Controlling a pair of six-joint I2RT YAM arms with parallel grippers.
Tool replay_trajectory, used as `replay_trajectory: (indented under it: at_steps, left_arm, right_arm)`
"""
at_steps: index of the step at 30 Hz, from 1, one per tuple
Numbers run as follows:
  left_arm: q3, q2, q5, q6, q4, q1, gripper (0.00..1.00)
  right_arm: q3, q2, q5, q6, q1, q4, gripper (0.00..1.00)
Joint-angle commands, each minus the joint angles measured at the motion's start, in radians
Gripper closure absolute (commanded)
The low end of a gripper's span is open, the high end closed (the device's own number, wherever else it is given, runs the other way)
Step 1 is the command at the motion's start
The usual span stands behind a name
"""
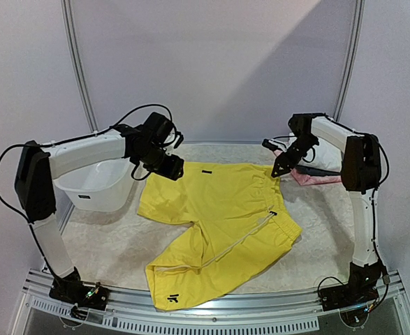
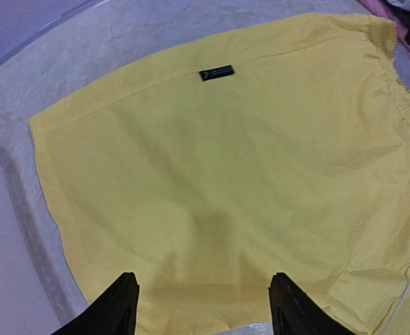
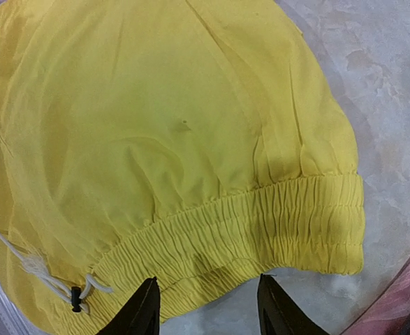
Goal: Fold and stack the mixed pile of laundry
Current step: Adjust the flattened shorts at the center of the board.
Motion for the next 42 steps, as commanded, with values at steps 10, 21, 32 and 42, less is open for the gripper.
replay_trajectory:
  at_steps: [10,21,32,42]
  left_arm:
    - [-0.202,0.025,0.056,-0.1,0.053,-0.062,0.37]
    - [-0.197,-0.028,-0.021,0.0,0.052,-0.076,0.35]
    - [-0.372,-0.284,0.061,0.008,0.076,-0.337,0.24]
    - [-0.177,-0.04,-0.146,0.029,-0.139,-0.584,0.25]
  right_arm:
    - [0.21,0.238,0.181,0.153,0.001,0.028,0.62]
    - [0.189,0.251,0.24,0.196,-0.036,0.019,0.62]
    - [-0.288,-0.38,0.007,0.093,-0.018,0.132,0.39]
    - [-0.849,-0.664,0.066,-0.154,0.048,0.028,0.38]
